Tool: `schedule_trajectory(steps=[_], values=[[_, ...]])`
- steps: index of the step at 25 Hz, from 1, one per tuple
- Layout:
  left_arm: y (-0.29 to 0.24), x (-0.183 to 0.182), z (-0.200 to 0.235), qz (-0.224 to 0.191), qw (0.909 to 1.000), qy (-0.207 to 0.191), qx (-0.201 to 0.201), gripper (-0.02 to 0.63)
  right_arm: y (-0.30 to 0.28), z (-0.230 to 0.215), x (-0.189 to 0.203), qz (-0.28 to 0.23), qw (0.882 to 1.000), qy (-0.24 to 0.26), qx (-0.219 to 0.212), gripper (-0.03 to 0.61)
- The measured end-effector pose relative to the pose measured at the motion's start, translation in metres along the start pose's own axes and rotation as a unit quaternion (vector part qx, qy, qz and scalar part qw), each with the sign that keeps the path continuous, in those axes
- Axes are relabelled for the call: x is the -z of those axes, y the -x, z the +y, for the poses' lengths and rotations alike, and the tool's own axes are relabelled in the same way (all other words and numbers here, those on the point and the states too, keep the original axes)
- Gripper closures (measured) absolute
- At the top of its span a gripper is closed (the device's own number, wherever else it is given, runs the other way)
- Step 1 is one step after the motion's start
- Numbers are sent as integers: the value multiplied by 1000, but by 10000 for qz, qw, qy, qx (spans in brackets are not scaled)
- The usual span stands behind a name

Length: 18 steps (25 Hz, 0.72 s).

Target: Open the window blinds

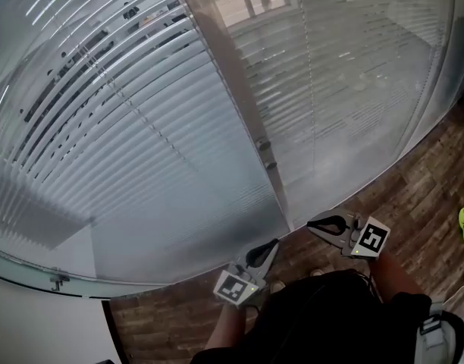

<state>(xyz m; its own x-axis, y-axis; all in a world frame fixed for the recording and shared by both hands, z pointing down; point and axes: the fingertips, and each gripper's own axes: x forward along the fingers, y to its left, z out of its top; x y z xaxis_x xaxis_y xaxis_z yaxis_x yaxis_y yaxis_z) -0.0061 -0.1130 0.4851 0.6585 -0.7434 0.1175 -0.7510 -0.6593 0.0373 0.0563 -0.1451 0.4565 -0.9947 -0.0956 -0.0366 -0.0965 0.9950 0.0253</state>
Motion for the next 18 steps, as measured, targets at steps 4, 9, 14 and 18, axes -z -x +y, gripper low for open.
schedule_trajectory(steps=[4, 9, 14, 18], values=[[1, 1, -2, 40, 10000, 58, -22, 609, -2, -3, 1, -23, 9999, -149, -5, 572], [2, 5, 1, 38, 9999, 70, -104, 609, -5, -4, 8, -2, 9998, -169, -97, 572], [4, 6, 1, 75, 9998, 80, -170, 609, -9, -3, 9, 27, 9998, -105, -193, 572], [3, 6, 0, 67, 9997, 104, -196, 609, -9, -4, 10, 120, 9997, -60, -201, 572]])
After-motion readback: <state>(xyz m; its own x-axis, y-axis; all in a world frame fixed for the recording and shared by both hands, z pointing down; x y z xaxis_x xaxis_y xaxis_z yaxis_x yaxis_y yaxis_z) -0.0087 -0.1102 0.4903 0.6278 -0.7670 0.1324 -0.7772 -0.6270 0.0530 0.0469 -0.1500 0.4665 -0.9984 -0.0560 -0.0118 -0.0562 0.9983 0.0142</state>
